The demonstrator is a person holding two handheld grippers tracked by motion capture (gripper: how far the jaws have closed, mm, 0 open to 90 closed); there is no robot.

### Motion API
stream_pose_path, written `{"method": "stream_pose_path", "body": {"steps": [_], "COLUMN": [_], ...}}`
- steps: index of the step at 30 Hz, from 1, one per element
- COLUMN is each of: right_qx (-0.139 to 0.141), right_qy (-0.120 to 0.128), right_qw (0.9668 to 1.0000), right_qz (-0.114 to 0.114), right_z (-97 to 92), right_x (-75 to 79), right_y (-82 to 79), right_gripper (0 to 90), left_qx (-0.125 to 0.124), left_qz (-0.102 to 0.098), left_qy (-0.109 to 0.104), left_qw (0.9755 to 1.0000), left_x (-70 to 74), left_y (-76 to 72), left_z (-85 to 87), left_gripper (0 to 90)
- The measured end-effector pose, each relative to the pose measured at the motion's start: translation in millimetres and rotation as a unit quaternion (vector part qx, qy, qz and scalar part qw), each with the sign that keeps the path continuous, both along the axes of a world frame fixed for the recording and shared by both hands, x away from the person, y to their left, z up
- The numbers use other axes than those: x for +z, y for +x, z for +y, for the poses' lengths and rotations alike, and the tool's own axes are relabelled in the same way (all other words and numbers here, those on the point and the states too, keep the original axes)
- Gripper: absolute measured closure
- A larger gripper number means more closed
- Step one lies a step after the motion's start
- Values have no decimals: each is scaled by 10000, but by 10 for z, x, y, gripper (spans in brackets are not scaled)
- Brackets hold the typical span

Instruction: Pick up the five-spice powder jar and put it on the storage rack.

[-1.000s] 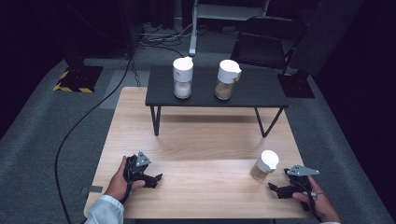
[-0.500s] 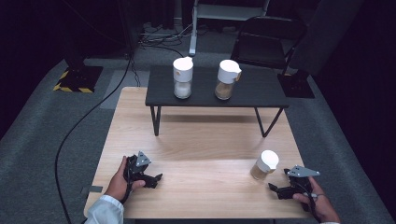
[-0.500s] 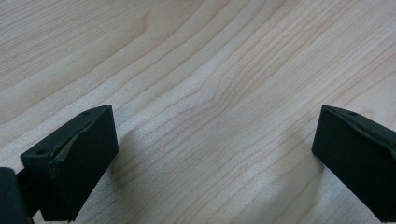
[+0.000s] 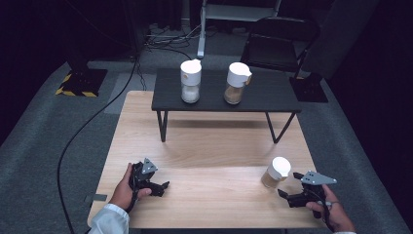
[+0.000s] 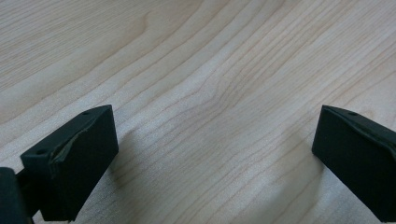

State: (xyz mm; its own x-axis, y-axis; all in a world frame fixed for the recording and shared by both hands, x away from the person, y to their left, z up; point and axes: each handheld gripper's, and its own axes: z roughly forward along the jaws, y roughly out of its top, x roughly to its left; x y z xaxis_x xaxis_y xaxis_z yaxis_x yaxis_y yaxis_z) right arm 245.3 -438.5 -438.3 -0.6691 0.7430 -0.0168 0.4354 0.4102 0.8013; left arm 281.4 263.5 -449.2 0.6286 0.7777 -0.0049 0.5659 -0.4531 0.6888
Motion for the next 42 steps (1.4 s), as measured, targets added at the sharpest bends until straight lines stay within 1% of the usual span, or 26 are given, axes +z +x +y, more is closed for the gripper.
{"method": "stream_pose_path", "body": {"steps": [4,6,12,15,19,23,25,29,30,32,33,36,37,39,41,42], "right_qx": [2,34,85,100,125,89,57,-106,-164,-195,-237,-277,-306,-366,-383,-396], "right_qy": [69,150,220,359,363,515,622,851,928,1083,1177,1231,1273,1270,1273,1275], "right_qw": [10000,9999,9997,9993,9992,9986,9980,9962,9954,9937,9925,9916,9909,9905,9902,9901], "right_qz": [-56,-65,-74,-79,-113,-113,-128,-162,-169,-195,-250,-291,-304,-369,-418,-433], "right_z": [25,25,57,60,110,104,98,114,119,116,131,149,157,189,206,211], "right_x": [5,-1,-20,-30,-30,-58,-84,-152,-170,-207,-235,-252,-260,-272,-278,-280], "right_y": [-1,10,34,49,75,85,86,90,87,85,72,62,57,47,42,42], "right_gripper": [13,13,14,14,15,17,19,29,37,43,67,75,101,118,178,188], "left_qx": [-1,0,19,21,22,26,22,22,21,23,23,25,21,22,20,23], "left_qz": [1,2,8,8,7,3,6,8,9,7,6,8,8,8,8,8], "left_qy": [-1,-2,-11,-11,-13,-12,-12,-13,-13,-13,-13,-9,-13,-12,-12,-8], "left_qw": [10000,10000,10000,10000,10000,10000,10000,10000,10000,10000,10000,10000,10000,10000,10000,10000], "left_x": [0,0,-1,-1,-2,-2,-2,-1,-1,-2,-2,-1,-1,-1,-1,0], "left_y": [0,0,-1,-1,-1,-3,-2,-1,-1,-1,-2,-2,-1,-1,-1,-1], "left_z": [0,0,-4,-5,-5,-6,-5,-5,-5,-5,-5,-6,-5,-5,-5,-6], "left_gripper": [0,0,0,0,0,0,0,0,0,0,0,0,0,0,0,0]}}
